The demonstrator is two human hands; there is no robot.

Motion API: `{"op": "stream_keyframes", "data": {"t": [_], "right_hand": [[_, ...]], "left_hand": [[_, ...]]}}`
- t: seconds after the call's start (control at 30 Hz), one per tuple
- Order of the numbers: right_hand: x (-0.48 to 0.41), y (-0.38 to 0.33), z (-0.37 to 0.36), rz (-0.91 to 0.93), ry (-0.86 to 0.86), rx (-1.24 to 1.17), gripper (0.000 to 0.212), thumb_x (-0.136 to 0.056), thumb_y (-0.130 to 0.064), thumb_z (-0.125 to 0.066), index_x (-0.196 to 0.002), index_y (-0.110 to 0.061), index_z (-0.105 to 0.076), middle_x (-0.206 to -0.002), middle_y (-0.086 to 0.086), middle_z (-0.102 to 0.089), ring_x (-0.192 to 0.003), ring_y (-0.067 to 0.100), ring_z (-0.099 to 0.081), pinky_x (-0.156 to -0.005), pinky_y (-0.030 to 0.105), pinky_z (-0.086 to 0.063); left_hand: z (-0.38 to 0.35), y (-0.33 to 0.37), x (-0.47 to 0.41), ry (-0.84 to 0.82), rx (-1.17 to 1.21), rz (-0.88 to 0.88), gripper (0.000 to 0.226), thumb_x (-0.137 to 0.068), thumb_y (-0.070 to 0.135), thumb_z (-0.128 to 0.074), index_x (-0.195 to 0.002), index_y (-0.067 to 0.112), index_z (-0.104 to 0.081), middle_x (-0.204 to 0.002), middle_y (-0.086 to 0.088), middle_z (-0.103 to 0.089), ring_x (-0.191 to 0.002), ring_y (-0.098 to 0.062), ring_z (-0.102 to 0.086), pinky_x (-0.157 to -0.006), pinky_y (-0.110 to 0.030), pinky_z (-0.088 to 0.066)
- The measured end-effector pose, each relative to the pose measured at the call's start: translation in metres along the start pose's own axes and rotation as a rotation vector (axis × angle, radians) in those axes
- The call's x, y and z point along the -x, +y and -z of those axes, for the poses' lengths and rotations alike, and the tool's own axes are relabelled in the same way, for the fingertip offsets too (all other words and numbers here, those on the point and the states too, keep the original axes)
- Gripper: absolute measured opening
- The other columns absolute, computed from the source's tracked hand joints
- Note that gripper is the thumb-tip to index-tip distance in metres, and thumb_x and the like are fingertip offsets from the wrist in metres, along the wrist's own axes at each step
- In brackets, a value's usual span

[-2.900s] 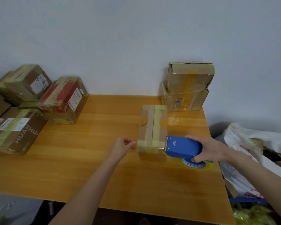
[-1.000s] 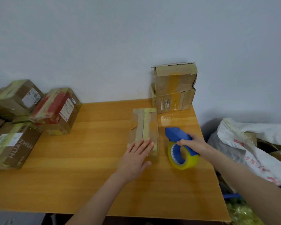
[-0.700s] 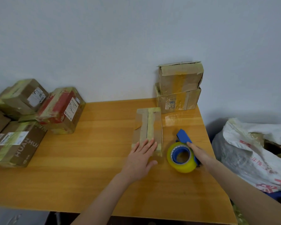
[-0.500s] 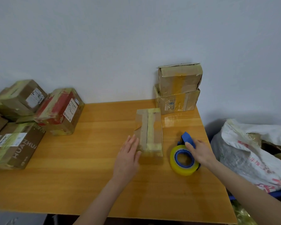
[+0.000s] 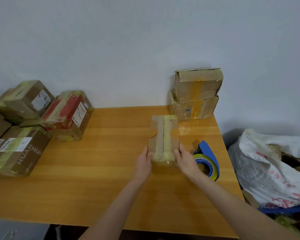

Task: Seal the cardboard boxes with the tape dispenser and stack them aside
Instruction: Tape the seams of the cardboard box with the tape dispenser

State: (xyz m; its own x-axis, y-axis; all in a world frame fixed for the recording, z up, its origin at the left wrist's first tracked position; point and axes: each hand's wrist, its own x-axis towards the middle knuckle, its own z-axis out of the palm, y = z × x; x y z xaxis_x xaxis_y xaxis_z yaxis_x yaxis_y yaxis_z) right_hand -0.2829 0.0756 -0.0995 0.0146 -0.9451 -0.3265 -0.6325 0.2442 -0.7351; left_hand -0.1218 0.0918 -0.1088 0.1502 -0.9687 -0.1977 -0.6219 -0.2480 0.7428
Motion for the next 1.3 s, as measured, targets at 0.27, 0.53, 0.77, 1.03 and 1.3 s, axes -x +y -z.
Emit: {"op": "stream_keyframes", "data": {"t": [0.27, 0.53, 0.77, 1.03, 1.3], "right_hand": [[0.02, 0.022, 0.013, 0.173, 0.061, -0.037, 0.06, -0.093, -0.028, -0.063, -0.147, -0.021, -0.038, -0.07, -0.002, -0.06, -0.062, 0.005, -0.057, -0.057, 0.011, -0.043], [0.016, 0.022, 0.01, 0.196, 0.088, 0.023, 0.056, -0.091, -0.016, -0.066, -0.143, -0.025, -0.047, -0.072, -0.003, -0.061, -0.062, 0.004, -0.055, -0.06, 0.007, -0.044], [0.006, 0.011, 0.017, 0.242, 0.133, 0.445, 0.052, -0.076, -0.062, -0.068, -0.111, -0.026, -0.054, -0.097, -0.006, -0.053, -0.081, 0.017, -0.054, -0.062, 0.028, -0.043], [0.001, 0.008, -0.001, 0.311, 0.191, 0.493, 0.051, -0.079, -0.062, -0.065, -0.099, -0.022, -0.04, -0.094, -0.004, -0.057, -0.073, 0.023, -0.06, -0.056, 0.03, -0.039], [-0.003, 0.026, 0.02, 0.368, 0.004, 0.284, 0.047, -0.083, -0.034, -0.074, -0.124, -0.026, -0.055, -0.136, 0.004, -0.058, -0.104, 0.021, -0.065, -0.089, 0.035, -0.052]], "left_hand": [[0.015, -0.023, 0.013, 0.15, 0.171, -0.046, 0.03, -0.089, 0.022, -0.068, -0.118, 0.018, -0.064, -0.074, 0.006, -0.066, -0.071, -0.001, -0.062, -0.064, -0.012, -0.048], [0.012, -0.02, 0.007, 0.113, 0.136, -0.086, 0.026, -0.085, 0.019, -0.072, -0.111, 0.02, -0.065, -0.07, 0.007, -0.063, -0.067, -0.005, -0.06, -0.061, -0.014, -0.048], [0.01, -0.009, -0.004, 0.125, -0.253, -0.209, 0.052, -0.068, 0.047, -0.081, -0.098, 0.018, -0.049, -0.087, 0.009, -0.047, -0.075, -0.011, -0.05, -0.059, -0.019, -0.039], [0.006, -0.008, -0.015, 0.011, -0.15, -0.215, 0.09, -0.076, 0.035, -0.078, -0.148, 0.011, -0.03, -0.119, -0.01, -0.063, -0.098, -0.02, -0.062, -0.079, -0.023, -0.051], [0.021, -0.023, -0.014, -0.113, -0.089, -0.258, 0.085, -0.082, 0.017, -0.074, -0.151, 0.023, -0.025, -0.137, -0.004, -0.055, -0.115, -0.014, -0.06, -0.089, -0.015, -0.045]]}}
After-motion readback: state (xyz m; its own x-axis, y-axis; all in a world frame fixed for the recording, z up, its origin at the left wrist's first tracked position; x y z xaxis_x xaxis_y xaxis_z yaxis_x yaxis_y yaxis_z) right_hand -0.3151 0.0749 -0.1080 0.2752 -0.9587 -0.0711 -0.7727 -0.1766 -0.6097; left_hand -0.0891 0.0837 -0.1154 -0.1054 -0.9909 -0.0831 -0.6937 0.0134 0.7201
